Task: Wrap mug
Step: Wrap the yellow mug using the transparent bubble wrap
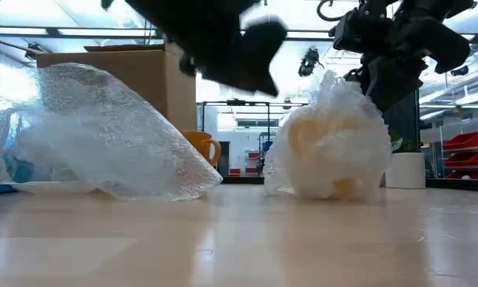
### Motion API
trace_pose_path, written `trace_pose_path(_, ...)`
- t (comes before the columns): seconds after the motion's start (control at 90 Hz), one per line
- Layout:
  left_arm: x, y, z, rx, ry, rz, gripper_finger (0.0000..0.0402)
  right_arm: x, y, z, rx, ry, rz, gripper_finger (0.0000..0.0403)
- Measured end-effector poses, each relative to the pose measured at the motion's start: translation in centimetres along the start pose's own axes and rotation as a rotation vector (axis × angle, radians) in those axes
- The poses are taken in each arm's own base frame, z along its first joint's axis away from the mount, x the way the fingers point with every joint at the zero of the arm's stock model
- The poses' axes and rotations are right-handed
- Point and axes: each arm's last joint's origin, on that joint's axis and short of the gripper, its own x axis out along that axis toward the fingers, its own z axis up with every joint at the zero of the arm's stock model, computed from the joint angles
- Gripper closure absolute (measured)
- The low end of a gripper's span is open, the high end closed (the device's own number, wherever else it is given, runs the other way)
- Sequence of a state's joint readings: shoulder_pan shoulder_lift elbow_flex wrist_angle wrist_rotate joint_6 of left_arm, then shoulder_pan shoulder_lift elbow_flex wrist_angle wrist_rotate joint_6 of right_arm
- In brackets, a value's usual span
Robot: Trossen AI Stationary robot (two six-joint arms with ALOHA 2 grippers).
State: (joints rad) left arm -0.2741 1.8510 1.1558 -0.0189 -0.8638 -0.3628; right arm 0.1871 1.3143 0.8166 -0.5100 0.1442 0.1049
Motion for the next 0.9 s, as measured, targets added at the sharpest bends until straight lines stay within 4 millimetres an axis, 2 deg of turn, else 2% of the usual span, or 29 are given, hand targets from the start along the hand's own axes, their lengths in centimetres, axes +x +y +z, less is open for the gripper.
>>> trace_pose_path(0.089,1.8,-0.6,-1.3,-0.022,0.032,-0.057,0.0179,-0.6,-0.1,0.0,0.01,-0.023,0.012,0.0309)
trace_pose_path(0.2,3.6,-1.8,-2.1,-0.033,-0.012,-0.13,0.0179,-1.4,-0.3,0.2,0.02,-0.064,0.014,0.0309)
trace_pose_path(0.389,5.2,-2.9,-2.5,-0.055,-0.076,-0.196,0.0179,-1.6,-0.9,0.4,0.053,-0.089,0.005,0.0311)
trace_pose_path(0.578,5.1,-3.1,-2.1,-0.059,-0.099,-0.217,0.0179,-0.3,-1.5,0.9,0.072,-0.085,-0.024,0.0316)
trace_pose_path(0.8,5.0,-3.2,-1.6,-0.09,-0.141,-0.236,0.0179,3.1,-1.3,0.6,0.012,0.035,0.01,0.0324)
trace_pose_path(0.9,5.2,-3.3,-1.7,-0.095,-0.145,-0.238,0.0179,3.9,-1.2,0.4,-0.024,0.072,0.021,0.0326)
